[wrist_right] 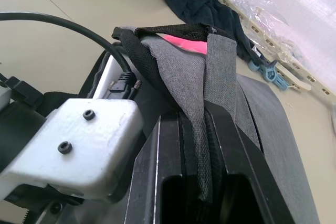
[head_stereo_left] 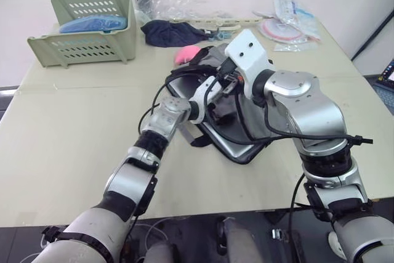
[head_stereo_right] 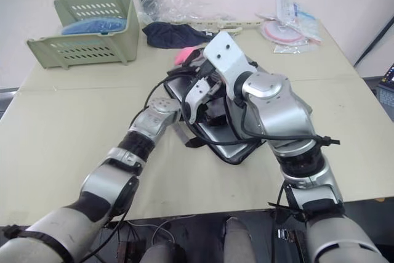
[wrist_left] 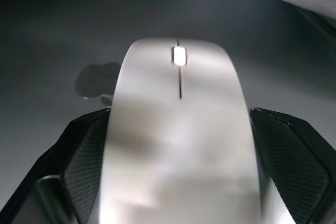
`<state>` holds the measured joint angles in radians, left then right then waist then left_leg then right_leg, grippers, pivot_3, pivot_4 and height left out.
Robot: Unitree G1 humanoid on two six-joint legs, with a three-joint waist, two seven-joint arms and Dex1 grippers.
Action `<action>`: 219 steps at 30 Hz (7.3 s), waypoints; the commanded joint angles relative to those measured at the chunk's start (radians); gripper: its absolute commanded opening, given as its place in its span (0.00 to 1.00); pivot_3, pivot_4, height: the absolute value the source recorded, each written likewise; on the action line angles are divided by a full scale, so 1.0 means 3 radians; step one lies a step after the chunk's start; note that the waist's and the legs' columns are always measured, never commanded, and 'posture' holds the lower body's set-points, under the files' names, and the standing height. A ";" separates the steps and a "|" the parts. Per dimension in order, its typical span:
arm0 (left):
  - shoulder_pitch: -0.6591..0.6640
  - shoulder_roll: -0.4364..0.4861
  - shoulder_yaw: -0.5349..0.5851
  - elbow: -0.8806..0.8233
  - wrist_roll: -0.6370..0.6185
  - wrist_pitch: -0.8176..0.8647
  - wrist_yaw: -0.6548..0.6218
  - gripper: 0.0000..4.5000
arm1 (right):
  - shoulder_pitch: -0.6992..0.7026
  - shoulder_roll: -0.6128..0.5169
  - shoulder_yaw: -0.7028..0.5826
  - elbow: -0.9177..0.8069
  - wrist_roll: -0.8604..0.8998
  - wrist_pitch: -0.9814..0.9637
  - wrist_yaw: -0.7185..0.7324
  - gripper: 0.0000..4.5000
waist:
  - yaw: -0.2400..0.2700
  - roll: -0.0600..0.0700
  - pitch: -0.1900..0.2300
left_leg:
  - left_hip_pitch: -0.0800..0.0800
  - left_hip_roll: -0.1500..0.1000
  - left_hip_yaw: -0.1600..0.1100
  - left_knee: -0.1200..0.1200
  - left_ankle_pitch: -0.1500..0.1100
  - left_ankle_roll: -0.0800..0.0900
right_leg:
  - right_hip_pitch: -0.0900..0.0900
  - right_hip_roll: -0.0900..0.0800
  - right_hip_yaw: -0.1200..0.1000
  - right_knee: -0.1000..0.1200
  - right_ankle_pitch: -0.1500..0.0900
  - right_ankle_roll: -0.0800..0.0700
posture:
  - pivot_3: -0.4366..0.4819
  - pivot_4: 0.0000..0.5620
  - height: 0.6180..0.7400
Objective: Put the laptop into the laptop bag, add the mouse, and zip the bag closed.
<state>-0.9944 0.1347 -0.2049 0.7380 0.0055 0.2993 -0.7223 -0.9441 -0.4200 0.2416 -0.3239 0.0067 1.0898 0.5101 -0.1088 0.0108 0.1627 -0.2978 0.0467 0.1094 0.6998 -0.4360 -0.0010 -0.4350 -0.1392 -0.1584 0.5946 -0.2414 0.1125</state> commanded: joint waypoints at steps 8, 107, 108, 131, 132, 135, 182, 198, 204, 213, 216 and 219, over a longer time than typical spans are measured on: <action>0.0803 0.0455 0.0014 -0.1346 -0.0062 0.1264 0.0016 0.99 | -0.0116 0.0037 -0.0007 -0.0136 0.0060 -0.0279 0.0006 0.04 | 0.0005 0.0001 0.0000 | 0.0002 0.0000 -0.0015 0.0004 0.0000 0.0000 | -0.0001 0.0002 -0.0001 -0.0002 0.0000 0.0000 | 0.48 0.27 1.00; -0.0062 0.0764 0.2193 0.0568 -0.2104 0.1640 0.0236 1.00 | 0.0852 -0.0990 -0.1734 -0.1522 0.2492 0.1116 0.0142 0.79 | 0.0098 -0.0004 0.0001 | -0.0007 -0.0015 -0.0016 0.0001 -0.0001 -0.0004 | -0.0023 -0.0002 0.0000 0.0003 0.0000 -0.0001 | 0.48 0.27 1.00; -0.0073 0.0762 0.2187 0.0592 -0.2098 0.1626 0.0228 1.00 | 0.0926 -0.1003 -0.1740 -0.1546 0.2499 0.1106 0.0137 0.79 | 0.0100 -0.0004 0.0001 | -0.0007 -0.0015 -0.0017 0.0001 -0.0001 -0.0004 | -0.0023 -0.0002 0.0000 0.0003 0.0000 -0.0001 | 0.48 0.27 1.00; -0.0406 0.0669 0.2115 0.1151 -0.1943 0.1251 0.0065 1.00 | 0.2703 -0.1095 -0.3179 -0.1667 0.4160 0.1409 0.0032 0.79 | 0.0273 -0.0014 0.0004 | -0.0002 -0.0020 -0.0020 0.0003 -0.0001 -0.0001 | -0.0008 -0.0005 -0.0001 -0.0005 0.0000 -0.0001 | 0.48 0.27 1.00; -0.0410 0.0664 0.2114 0.1159 -0.1940 0.1244 0.0059 1.00 | 0.2825 -0.1057 -0.3172 -0.1661 0.4166 0.1354 -0.0013 0.79 | 0.0274 -0.0014 0.0004 | -0.0002 -0.0020 -0.0021 0.0003 -0.0001 -0.0001 | -0.0007 -0.0005 -0.0001 -0.0005 0.0000 -0.0001 | 0.48 0.27 1.00; -0.0420 0.0655 0.2119 0.1194 -0.1937 0.1217 0.0057 1.00 | 0.3114 -0.1023 -0.3114 -0.1665 0.4176 0.1173 -0.0115 0.79 | 0.0275 -0.0017 0.0004 | -0.0002 -0.0021 -0.0022 0.0003 -0.0002 0.0000 | -0.0001 -0.0006 -0.0002 -0.0009 0.0001 0.0000 | 0.48 0.27 1.00; -0.0609 0.0480 0.2342 0.1637 -0.1914 0.0790 0.0119 1.00 | 0.4487 -0.1118 -0.2464 -0.1388 0.4675 -0.0449 -0.0956 0.79 | 0.0356 -0.0024 0.0008 | -0.0002 -0.0020 -0.0027 0.0000 -0.0003 0.0002 | 0.0018 -0.0005 -0.0006 -0.0020 0.0001 0.0001 | 0.48 0.27 1.00; -0.0615 0.0327 0.2440 0.1742 -0.1930 0.0720 0.0203 1.00 | 0.4441 -0.1134 -0.2370 -0.1361 0.4648 -0.0545 -0.1085 0.79 | 0.0362 -0.0025 0.0008 | -0.0002 -0.0020 -0.0027 0.0000 -0.0004 0.0004 | 0.0020 -0.0005 -0.0006 -0.0021 0.0001 0.0001 | 0.48 0.27 1.00; -0.0633 0.0339 0.2475 0.1728 -0.1906 0.0721 0.0154 1.00 | 0.4422 -0.1135 -0.2339 -0.1351 0.4642 -0.0565 -0.1117 0.79 | 0.0362 -0.0025 0.0008 | -0.0002 -0.0020 -0.0027 0.0000 -0.0004 0.0004 | 0.0020 -0.0005 -0.0007 -0.0022 0.0001 0.0001 | 0.48 0.27 1.00; -0.0629 0.0376 0.2433 0.1681 -0.1876 0.0771 0.0026 1.00 | 0.4374 -0.1132 -0.2280 -0.1318 0.4614 -0.0584 -0.1137 0.79 | 0.0360 -0.0025 0.0008 | -0.0002 -0.0021 -0.0027 0.0000 -0.0004 0.0004 | 0.0020 -0.0005 -0.0007 -0.0022 0.0001 0.0001 | 0.48 0.27 1.00; -0.0619 0.0379 0.2361 0.1652 -0.1821 0.0819 -0.0045 1.00 | 0.4365 -0.1124 -0.2253 -0.1327 0.4600 -0.0586 -0.1142 0.79 | 0.0359 -0.0025 0.0008 | -0.0002 -0.0021 -0.0027 0.0000 -0.0004 0.0004 | 0.0020 -0.0005 -0.0007 -0.0022 0.0001 0.0001 | 0.48 0.27 1.00; -0.0624 0.0363 0.2290 0.1652 -0.1749 0.0853 -0.0042 1.00 | 0.4361 -0.1118 -0.2236 -0.1334 0.4584 -0.0587 -0.1145 0.79 | 0.0363 -0.0025 0.0008 | -0.0002 -0.0020 -0.0027 0.0000 -0.0004 0.0004 | 0.0020 -0.0005 -0.0007 -0.0022 0.0001 0.0001 | 0.48 0.27 1.00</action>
<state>-1.1547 0.2441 0.4926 1.2617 -0.5317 0.5462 -0.7199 0.3656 -0.7530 -0.4318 -0.7034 1.3784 0.9342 0.1781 0.0002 0.0032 0.1651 -0.2986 0.0406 0.1013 0.7000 -0.4372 0.0002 -0.4288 -0.1408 -0.1606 0.5881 -0.2410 0.1127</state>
